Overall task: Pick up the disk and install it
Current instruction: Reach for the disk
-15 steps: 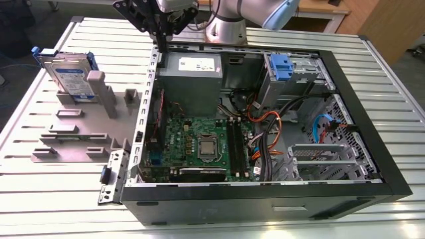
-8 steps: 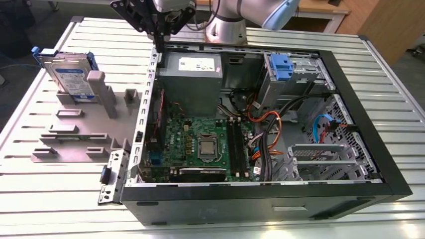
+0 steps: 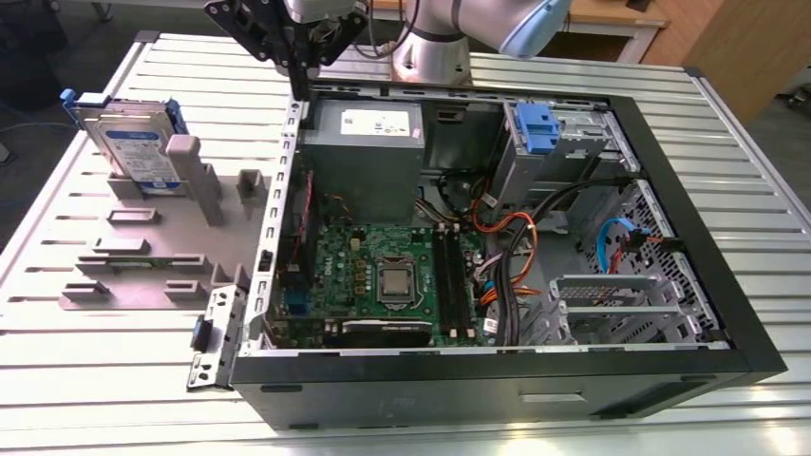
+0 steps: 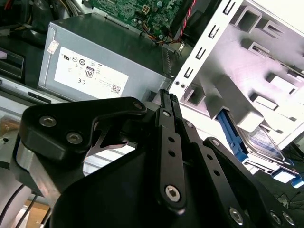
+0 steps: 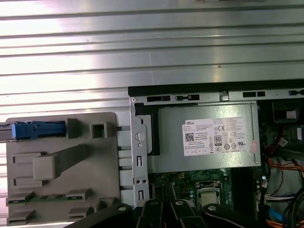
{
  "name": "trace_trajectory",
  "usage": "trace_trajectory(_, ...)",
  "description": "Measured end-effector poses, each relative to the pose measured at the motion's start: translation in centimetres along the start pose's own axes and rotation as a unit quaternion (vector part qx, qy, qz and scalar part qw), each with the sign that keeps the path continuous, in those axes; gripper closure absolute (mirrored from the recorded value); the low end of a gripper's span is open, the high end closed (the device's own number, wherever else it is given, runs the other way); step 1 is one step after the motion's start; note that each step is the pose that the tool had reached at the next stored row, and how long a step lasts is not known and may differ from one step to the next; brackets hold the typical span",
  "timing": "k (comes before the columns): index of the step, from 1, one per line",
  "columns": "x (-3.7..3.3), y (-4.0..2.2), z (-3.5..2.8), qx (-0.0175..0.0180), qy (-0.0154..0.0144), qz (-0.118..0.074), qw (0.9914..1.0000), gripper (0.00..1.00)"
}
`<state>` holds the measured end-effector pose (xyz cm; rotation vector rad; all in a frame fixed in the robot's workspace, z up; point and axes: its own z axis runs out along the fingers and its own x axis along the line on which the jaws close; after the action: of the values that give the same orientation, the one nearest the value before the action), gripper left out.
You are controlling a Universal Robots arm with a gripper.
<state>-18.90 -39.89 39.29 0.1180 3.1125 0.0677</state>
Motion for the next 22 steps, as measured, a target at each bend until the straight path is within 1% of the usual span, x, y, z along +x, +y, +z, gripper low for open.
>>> trace_trajectory(22,1.07,-0.08,-0.01,0.0,0.0,0.0,1.0,0.85)
